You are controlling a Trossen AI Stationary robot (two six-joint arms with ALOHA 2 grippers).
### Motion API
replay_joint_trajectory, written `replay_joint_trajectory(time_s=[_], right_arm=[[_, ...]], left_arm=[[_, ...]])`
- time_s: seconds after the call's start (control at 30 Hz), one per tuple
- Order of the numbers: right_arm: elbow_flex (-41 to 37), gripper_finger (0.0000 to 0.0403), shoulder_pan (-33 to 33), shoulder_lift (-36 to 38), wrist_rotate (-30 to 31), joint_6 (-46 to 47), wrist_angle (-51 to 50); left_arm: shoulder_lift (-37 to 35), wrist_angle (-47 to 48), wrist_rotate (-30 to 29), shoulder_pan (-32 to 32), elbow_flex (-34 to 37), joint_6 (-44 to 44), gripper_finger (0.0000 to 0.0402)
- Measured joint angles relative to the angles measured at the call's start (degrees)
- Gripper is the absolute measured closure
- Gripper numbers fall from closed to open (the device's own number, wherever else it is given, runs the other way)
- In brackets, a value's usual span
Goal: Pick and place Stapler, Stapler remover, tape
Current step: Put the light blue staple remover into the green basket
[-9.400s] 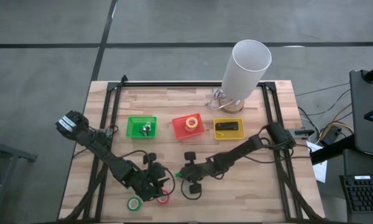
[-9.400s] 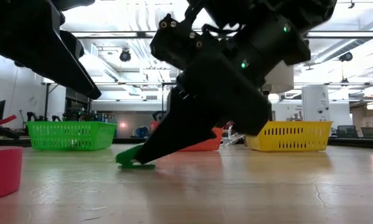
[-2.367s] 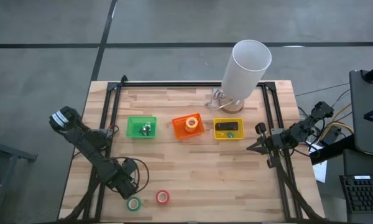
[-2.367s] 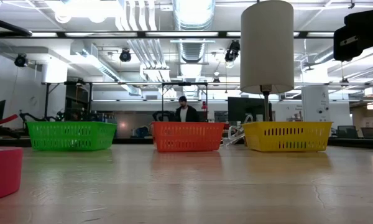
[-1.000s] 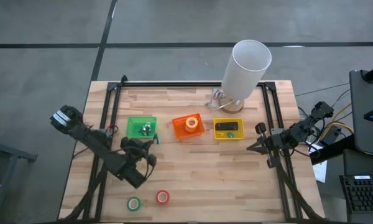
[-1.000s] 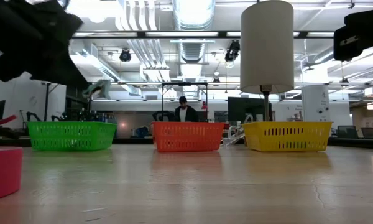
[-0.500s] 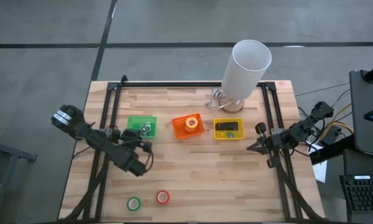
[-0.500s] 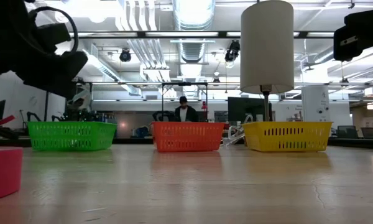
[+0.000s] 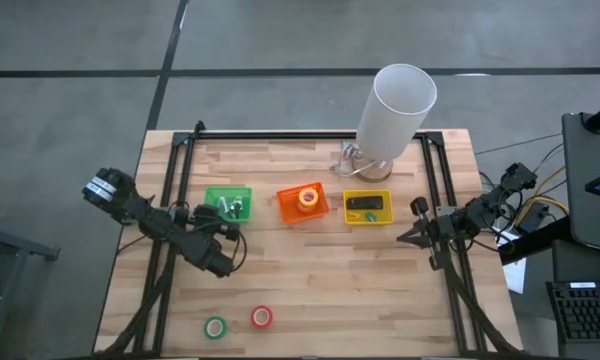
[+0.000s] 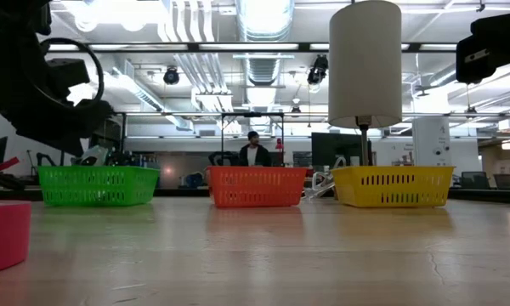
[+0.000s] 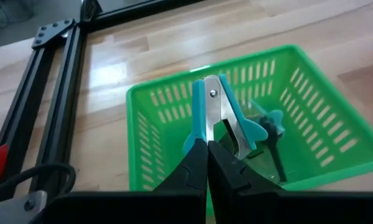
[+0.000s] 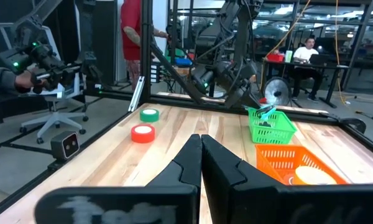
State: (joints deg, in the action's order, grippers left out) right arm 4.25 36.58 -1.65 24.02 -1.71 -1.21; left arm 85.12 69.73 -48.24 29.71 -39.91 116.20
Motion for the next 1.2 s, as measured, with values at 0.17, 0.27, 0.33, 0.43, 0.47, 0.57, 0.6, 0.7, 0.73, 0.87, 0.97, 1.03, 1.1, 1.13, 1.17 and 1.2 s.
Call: replay_joint_trajectory(time_s=[0.17,0.27,0.33,0.43,0.47,0.57,0.6,0.7,0.73,0.87,0.97,1.03,1.1,1.13,1.17,1.2], right_arm=[[0.0,0.0394,-0.02,0.0,0.0,-0.15,0.0],[0.0,0.0394,0.0,0.0,0.01,-0.01,0.0],[0.0,0.0394,-0.02,0.0,0.01,0.0,0.0],[0.0,0.0394,0.0,0.0,-0.01,0.0,0.0],[0.0,0.0394,-0.01,0.0,0.01,-0.07,-0.01],[0.0,0.0394,-0.01,0.01,0.01,-0.18,0.0],[0.0,0.0394,-0.01,0.0,0.0,-0.08,0.0],[0.0,0.0394,0.0,0.0,-0.01,-0.01,-0.02],[0.0,0.0394,-0.02,0.0,0.01,-0.12,0.0],[0.0,0.0394,0.0,0.01,-0.01,-0.01,0.0],[0.0,0.0394,0.0,0.02,0.0,-0.03,0.0],[0.0,0.0394,-0.02,0.0,-0.01,-0.25,0.0],[0.0,0.0394,0.0,0.0,0.01,-0.16,0.0],[0.0,0.0394,0.0,0.02,0.01,0.01,0.0],[0.0,0.0394,0.0,0.0,0.0,0.02,-0.02],[0.0,0.0394,-0.01,0.0,0.0,0.0,-0.01]], left_arm=[[0.0,-0.28,1.03,0.0,0.46,0.0,0.0391],[0.0,-0.61,0.82,0.0,0.62,0.0,0.0389],[0.0,-0.7,0.76,0.02,0.68,0.0,0.0389],[0.0,-0.82,0.7,0.02,0.74,0.0,0.0388],[0.0,-0.89,0.65,0.02,0.75,0.0,0.0388],[0.0,-1.22,0.63,0.02,0.75,-0.02,0.0388],[0.0,-1.23,0.63,0.02,0.75,-0.02,0.0388],[0.0,-1.31,0.63,0.02,0.75,-0.02,0.0388],[0.0,-1.33,0.63,0.02,0.75,-0.02,0.0388],[0.0,-1.45,0.61,0.02,0.75,-0.02,0.0388],[0.0,-1.73,0.6,0.02,0.75,-0.04,0.0388],[0.0,-1.74,0.57,0.02,0.75,-0.04,0.0388],[0.0,-1.82,0.12,0.02,0.75,-0.04,0.0388],[0.0,-1.85,-0.03,0.02,0.73,-0.04,0.0388],[0.0,-1.86,-0.05,0.02,0.74,-0.04,0.0388],[0.0,-1.89,-0.13,0.02,0.75,-0.04,0.0387]])
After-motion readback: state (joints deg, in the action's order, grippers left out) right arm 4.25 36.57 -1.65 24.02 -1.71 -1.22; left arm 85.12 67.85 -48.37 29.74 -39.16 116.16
